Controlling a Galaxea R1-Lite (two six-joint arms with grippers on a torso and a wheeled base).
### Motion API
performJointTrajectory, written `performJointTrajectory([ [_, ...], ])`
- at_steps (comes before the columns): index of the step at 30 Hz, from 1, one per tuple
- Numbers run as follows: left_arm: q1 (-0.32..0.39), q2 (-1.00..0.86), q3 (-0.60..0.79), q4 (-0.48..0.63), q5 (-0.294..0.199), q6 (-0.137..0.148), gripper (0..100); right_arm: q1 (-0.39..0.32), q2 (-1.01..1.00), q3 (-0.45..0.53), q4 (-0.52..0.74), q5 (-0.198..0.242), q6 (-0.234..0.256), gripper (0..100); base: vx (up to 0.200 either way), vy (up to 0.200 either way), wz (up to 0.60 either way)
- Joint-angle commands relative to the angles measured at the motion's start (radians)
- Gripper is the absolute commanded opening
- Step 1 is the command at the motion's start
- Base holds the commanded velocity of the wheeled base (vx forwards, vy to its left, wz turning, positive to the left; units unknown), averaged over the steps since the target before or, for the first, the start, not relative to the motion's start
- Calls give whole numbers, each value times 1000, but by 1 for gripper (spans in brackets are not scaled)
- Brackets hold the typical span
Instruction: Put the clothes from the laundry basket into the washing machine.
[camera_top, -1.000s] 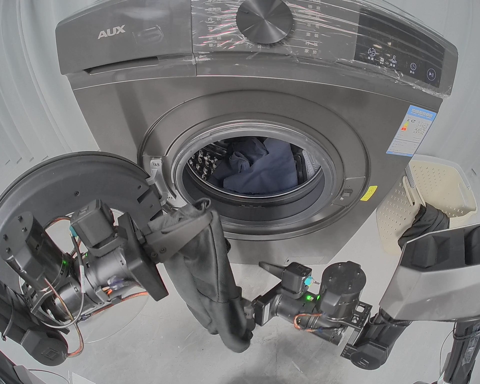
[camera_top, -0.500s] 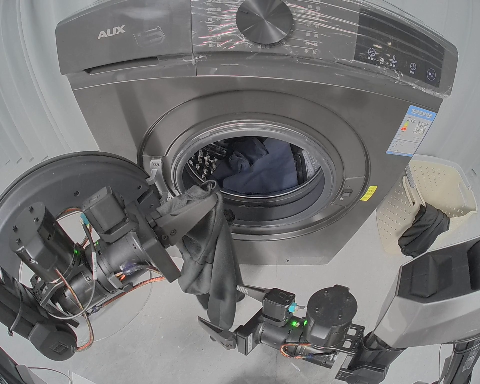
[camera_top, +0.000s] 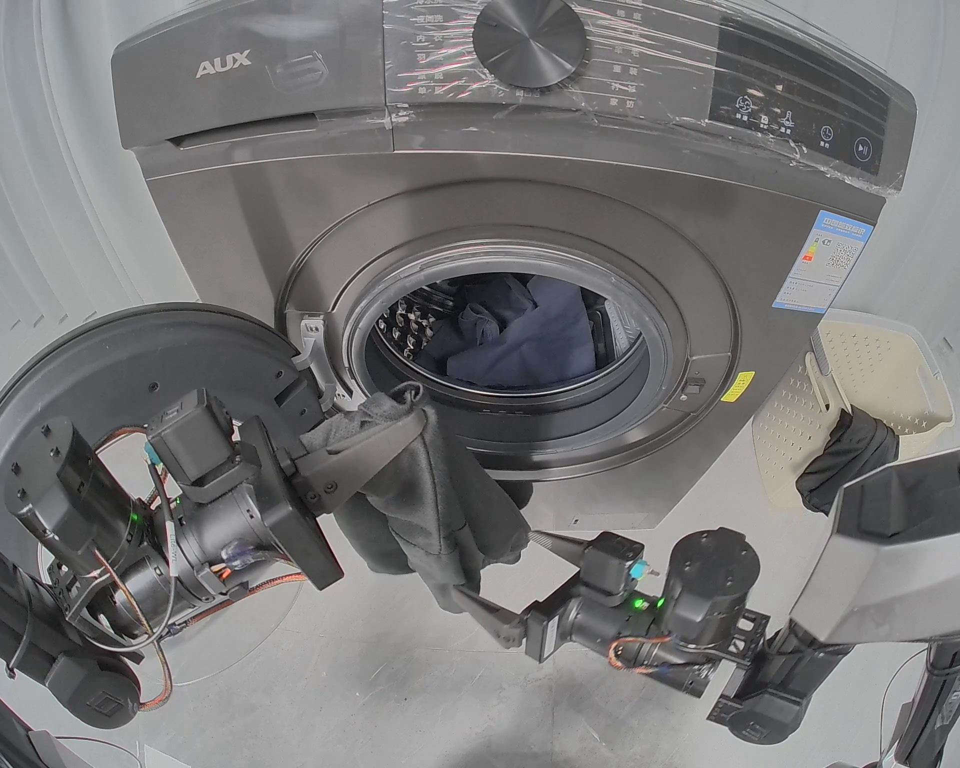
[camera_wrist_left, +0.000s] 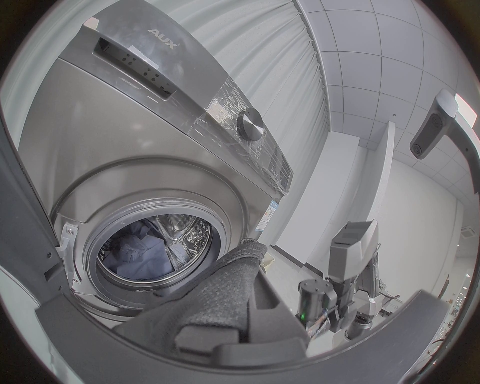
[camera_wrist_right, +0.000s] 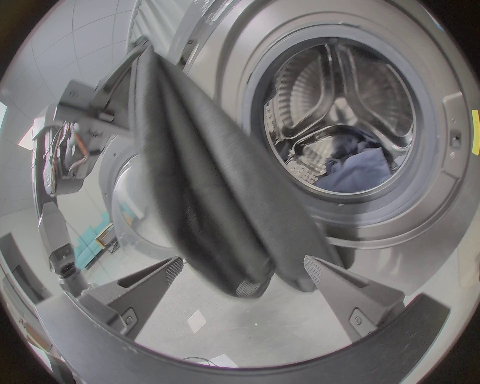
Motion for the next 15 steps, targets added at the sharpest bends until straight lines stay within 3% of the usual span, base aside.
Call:
performJointTrajectory([
  [1,3,-6,4,-1,-4,1,0,-108,-128,45,6,10,-4,100,0,0,0],
  [8,3,-8,4,-1,-4,3,0,-206,-196,9,66,39,-5,100,0,0,0],
  [15,3,-9,7,-1,-4,1,0,-224,-90,-71,66,30,-5,100,0,0,0],
])
